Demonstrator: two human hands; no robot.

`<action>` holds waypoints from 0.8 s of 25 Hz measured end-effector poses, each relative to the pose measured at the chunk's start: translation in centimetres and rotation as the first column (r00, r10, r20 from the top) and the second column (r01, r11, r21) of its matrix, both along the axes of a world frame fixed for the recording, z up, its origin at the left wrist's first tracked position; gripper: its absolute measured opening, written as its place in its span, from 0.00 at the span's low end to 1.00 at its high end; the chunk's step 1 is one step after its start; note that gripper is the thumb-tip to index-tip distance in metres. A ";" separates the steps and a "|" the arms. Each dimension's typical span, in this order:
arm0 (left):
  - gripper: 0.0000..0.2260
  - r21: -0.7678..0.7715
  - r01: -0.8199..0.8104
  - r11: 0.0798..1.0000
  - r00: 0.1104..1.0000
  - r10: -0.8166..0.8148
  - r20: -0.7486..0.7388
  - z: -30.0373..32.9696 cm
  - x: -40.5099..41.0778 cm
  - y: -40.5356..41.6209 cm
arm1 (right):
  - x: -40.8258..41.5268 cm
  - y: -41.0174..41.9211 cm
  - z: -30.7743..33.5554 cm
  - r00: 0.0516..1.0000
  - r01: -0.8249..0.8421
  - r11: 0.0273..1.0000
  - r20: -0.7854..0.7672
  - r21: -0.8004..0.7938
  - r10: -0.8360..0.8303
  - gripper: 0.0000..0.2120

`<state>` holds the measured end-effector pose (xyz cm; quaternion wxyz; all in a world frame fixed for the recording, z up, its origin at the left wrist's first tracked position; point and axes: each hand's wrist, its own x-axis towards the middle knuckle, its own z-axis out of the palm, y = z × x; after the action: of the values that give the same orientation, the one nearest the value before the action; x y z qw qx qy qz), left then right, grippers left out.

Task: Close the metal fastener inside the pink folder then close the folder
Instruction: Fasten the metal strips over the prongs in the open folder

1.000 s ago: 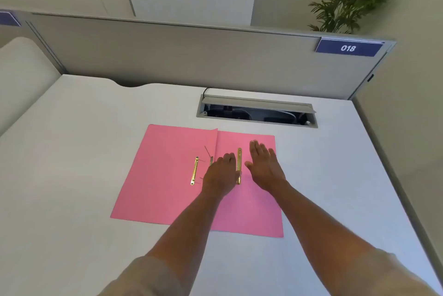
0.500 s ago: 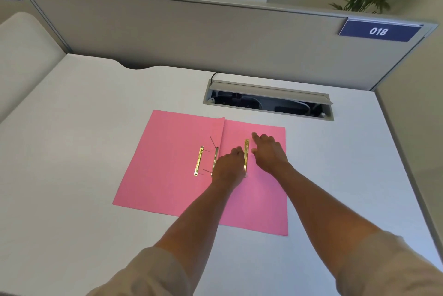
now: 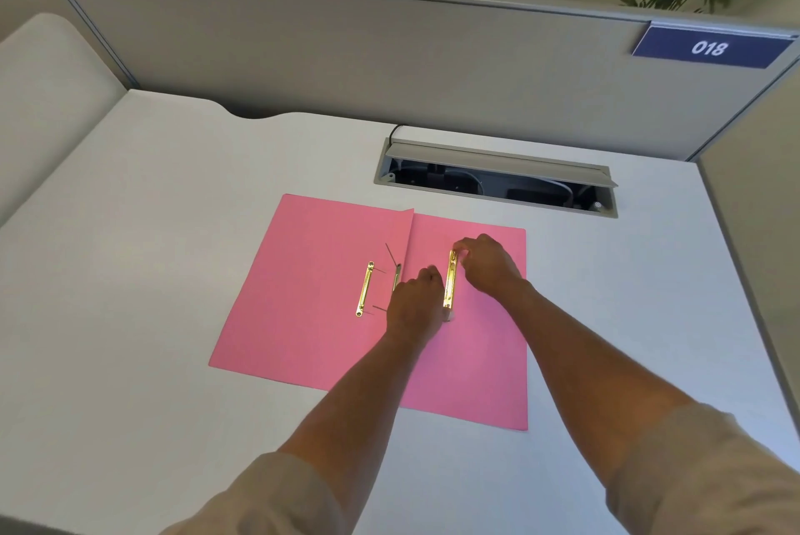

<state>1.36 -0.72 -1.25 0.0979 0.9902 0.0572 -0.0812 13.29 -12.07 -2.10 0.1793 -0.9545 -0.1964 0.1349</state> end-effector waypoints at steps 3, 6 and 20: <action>0.34 -0.023 -0.011 1.000 1.000 0.011 -0.002 -0.1 0.1 0.0 | 0.2 0.2 0.2 0.997 0.070 0.995 -0.046 0.064 -0.068 0.14; 0.36 -0.063 -0.031 0.998 1.000 0.030 -0.008 0.1 0.2 -0.2 | 0.3 0.5 0.7 0.971 0.212 0.959 -0.151 0.190 -0.184 0.10; 0.12 -0.505 -0.218 0.835 0.932 0.331 0.146 5.2 2.0 2.6 | 0.0 3.4 6.6 0.914 0.396 0.764 -0.297 0.509 -0.276 0.06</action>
<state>3.32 1.90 3.93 0.3570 0.9185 0.1659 0.0358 13.28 -8.71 4.46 0.4909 -0.8601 -0.0327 0.1346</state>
